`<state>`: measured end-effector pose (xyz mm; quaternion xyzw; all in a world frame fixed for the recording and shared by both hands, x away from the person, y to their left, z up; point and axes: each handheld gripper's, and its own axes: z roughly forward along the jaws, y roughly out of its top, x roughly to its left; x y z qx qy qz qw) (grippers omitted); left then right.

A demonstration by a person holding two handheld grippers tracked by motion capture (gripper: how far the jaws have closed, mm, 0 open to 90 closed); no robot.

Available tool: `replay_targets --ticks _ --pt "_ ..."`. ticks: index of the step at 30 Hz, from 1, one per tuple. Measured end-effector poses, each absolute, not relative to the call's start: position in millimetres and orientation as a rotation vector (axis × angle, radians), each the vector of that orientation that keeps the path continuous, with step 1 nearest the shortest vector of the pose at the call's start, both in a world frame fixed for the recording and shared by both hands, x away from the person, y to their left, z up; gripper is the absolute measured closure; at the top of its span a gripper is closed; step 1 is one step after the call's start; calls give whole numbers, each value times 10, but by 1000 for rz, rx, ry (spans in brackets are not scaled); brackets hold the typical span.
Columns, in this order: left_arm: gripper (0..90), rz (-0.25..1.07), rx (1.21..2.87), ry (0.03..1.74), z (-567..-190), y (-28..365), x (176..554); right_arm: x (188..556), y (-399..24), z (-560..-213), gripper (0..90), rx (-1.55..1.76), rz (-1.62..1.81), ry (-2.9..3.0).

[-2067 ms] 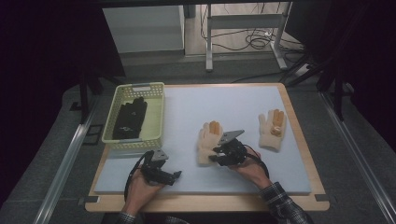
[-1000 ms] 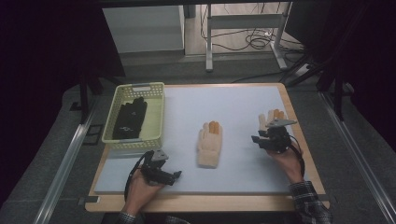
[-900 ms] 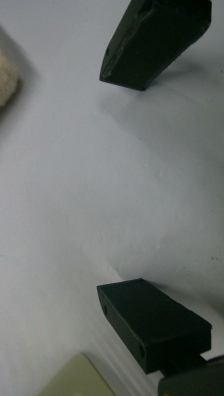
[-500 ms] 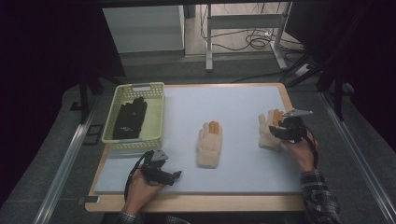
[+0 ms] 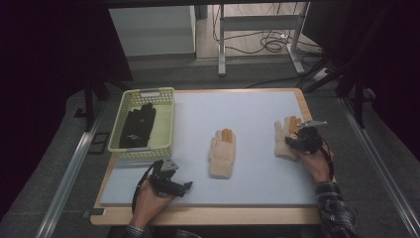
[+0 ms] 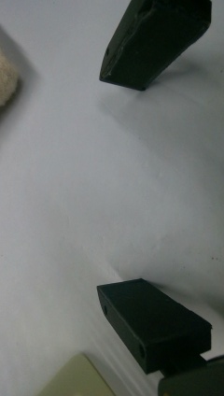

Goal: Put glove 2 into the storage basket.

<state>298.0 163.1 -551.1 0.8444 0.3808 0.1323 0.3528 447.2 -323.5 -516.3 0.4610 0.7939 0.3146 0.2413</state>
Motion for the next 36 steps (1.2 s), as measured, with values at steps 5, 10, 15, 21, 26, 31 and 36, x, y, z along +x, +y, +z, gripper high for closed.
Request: replay_targets --ticks 5,10,15,21,26,31,36 --pt "22 342 2184 985 -5511 1631 2980 4454 -3243 -5155 604 1296 871 2156" --pt "22 342 2184 985 -5511 1631 2980 4412 -3235 -5111 611 1293 898 2154" --pt "22 342 2184 985 -5511 1631 2980 4361 -3221 -5013 611 1297 938 2148" --pt "22 342 2184 985 -5511 1631 2980 4252 -3122 -4824 611 1258 1004 2154" --pt "22 342 2184 986 -5511 1630 2980 4192 -3029 -4705 611 1238 1048 2163" --pt "22 342 2184 986 -5511 1630 2980 4130 -2912 -4586 610 1211 1103 2175" --pt "22 342 2184 985 -5511 1631 2980 4078 -2744 -4501 611 1186 1142 2198"
